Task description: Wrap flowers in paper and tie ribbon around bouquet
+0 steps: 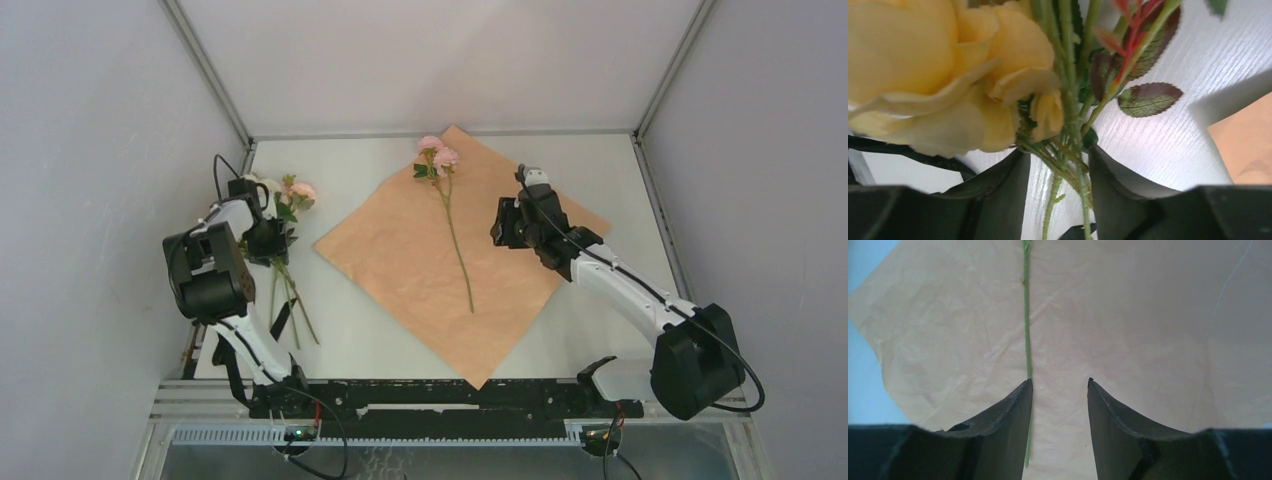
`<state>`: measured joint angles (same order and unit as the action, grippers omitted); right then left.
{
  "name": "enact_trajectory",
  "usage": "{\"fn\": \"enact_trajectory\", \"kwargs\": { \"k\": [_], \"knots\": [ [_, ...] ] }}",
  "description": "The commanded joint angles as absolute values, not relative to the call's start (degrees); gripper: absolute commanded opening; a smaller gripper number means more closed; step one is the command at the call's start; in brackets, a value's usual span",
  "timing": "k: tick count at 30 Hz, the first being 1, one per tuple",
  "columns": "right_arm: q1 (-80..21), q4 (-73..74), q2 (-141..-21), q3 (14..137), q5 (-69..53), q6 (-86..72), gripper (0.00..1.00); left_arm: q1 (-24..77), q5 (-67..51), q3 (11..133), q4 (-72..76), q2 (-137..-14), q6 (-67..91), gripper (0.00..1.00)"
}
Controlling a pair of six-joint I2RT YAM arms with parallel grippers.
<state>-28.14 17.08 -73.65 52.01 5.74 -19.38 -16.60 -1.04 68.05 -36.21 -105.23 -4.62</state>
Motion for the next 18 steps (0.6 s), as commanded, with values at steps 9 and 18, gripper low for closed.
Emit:
{"fn": "enact_trajectory", "kwargs": {
  "k": [9,18],
  "knots": [
    [-23.8,13.1,-70.9,49.7,2.2,-16.6,0.52,-14.3,-12.8,70.5,-39.3,-98.1,-9.4,0.0],
    [-23.5,8.5,-68.1,45.4,1.4,-15.6,0.52,-10.8,-11.4,73.6,-43.8,-90.5,-9.2,0.0]
  ]
}}
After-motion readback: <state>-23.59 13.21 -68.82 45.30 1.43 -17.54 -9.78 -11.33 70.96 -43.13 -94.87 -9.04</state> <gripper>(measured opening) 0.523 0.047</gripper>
